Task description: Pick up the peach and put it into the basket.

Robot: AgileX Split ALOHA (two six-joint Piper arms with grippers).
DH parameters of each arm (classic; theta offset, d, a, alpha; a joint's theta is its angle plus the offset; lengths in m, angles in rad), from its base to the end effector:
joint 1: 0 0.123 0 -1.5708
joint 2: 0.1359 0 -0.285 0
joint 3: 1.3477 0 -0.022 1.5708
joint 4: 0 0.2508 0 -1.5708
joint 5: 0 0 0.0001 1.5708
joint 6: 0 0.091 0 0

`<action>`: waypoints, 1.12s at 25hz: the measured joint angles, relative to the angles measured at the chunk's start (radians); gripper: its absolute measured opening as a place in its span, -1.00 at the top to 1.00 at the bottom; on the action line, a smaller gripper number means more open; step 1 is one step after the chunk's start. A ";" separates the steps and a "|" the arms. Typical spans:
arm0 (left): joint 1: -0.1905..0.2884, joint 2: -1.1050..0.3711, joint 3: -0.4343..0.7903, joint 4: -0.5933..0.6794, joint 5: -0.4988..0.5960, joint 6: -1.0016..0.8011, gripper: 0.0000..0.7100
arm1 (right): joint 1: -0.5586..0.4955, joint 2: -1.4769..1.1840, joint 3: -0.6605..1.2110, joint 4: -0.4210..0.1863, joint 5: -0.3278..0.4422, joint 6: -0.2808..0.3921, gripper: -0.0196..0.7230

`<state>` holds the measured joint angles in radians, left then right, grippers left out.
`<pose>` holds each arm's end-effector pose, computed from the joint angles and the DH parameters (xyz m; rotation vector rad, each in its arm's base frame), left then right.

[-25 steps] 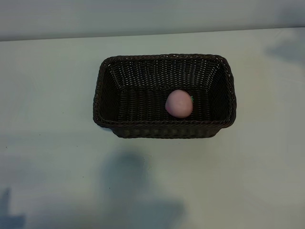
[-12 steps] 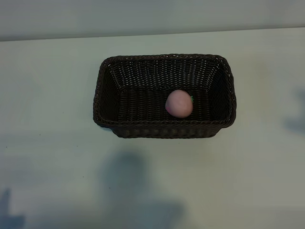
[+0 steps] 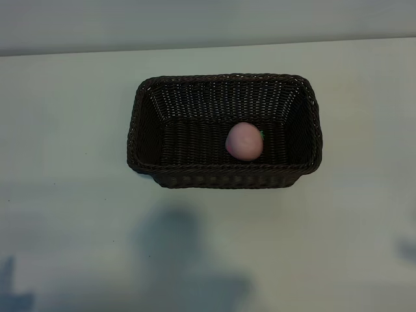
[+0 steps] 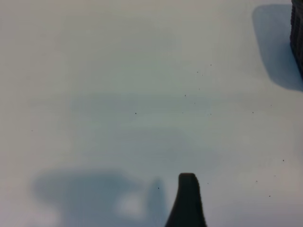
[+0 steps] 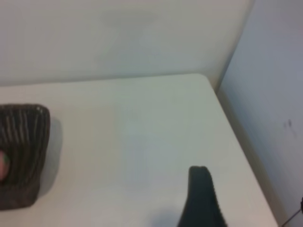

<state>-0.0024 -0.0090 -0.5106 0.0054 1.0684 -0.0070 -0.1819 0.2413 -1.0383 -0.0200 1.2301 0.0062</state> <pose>-0.0078 0.0004 0.2795 -0.0050 2.0324 0.0005 -0.0371 0.0051 0.4050 0.1865 1.9100 -0.1408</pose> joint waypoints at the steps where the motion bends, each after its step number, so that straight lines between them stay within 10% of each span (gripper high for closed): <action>1: 0.000 0.000 0.000 0.000 0.000 0.000 -0.67 | 0.002 -0.026 0.025 0.000 0.000 0.001 -0.39; 28: 0.000 0.000 0.000 0.000 0.000 -0.001 -0.67 | 0.003 -0.248 0.517 0.020 -0.080 0.006 -0.39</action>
<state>-0.0024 -0.0090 -0.5106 0.0053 1.0684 -0.0079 -0.1789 -0.0070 -0.5209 0.0000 1.1501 0.0125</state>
